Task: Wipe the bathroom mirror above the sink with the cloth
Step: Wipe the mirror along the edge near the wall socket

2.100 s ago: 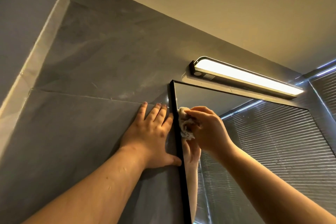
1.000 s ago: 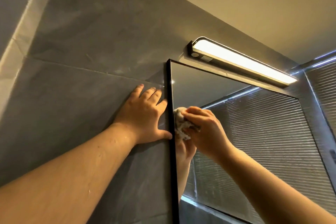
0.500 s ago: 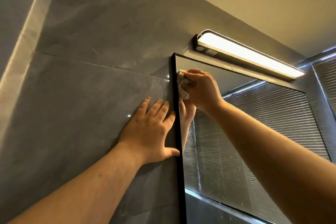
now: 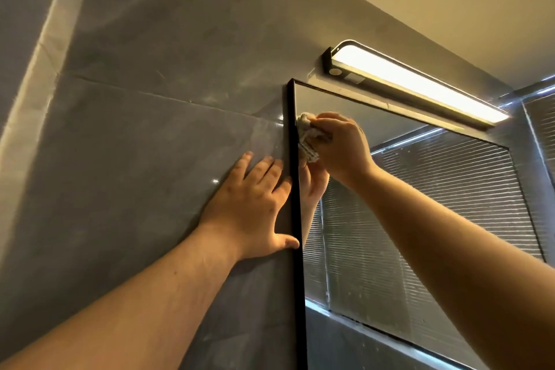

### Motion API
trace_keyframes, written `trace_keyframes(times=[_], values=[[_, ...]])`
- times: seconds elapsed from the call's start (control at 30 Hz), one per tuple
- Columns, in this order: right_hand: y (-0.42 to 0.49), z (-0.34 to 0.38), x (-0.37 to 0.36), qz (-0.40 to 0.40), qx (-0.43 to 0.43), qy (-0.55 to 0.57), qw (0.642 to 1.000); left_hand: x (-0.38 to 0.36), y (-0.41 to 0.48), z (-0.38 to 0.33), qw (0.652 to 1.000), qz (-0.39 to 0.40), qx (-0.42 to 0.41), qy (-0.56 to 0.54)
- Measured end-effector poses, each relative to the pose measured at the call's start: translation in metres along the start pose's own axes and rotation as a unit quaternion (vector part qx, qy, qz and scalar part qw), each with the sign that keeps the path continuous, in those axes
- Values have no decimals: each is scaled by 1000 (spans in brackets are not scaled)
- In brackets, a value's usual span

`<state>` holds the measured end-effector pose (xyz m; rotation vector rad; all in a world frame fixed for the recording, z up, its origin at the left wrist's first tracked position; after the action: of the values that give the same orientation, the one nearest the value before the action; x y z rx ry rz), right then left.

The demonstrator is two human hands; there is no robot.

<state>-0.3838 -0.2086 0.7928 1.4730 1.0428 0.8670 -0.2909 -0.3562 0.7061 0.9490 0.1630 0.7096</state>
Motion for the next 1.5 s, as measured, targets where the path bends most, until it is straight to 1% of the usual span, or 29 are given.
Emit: trace_keyframes(times=[0.13,0.27,0.4,0.53,0.67,0.87,1.07,1.27,1.4,1.5], values=[[-43,2,6,17,-6,9,1000,0,-15,-9,998,24,18,-46],[-95,8,5,25,-24,15,999,-12,-46,-31,997,68,6,-46],[-139,13,4,27,-20,31,999,-10,-47,-36,997,61,21,-46],[-181,9,4,27,-24,42,998,-10,-48,-38,996,83,7,-15],[-211,13,8,35,-27,44,998,-11,-50,-41,998,62,6,-11],[-206,14,11,44,-18,41,998,-16,-57,-47,998,64,-1,-20],[-178,20,5,15,-39,28,999,-12,-55,-47,997,75,-4,-15],[-134,16,-2,-12,-19,21,1000,-13,-56,-49,998,55,-5,-10],[-143,15,-5,-14,-20,19,1000,-12,-56,-48,999,42,-3,-8],[-159,15,-4,-15,-15,20,1000,-12,-56,-48,999,46,-2,-7]])
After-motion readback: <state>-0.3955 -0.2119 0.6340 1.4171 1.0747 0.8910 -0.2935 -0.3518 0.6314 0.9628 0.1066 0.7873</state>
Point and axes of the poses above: each hand's wrist, its own y-axis towards the middle knuckle, its own x-axis out of the back of the hand, z = x × y, the point moved 3 cm from there along y, towards the middle knuckle, and after that the axes turned 4 degrees about y, right-handed, at the moved point
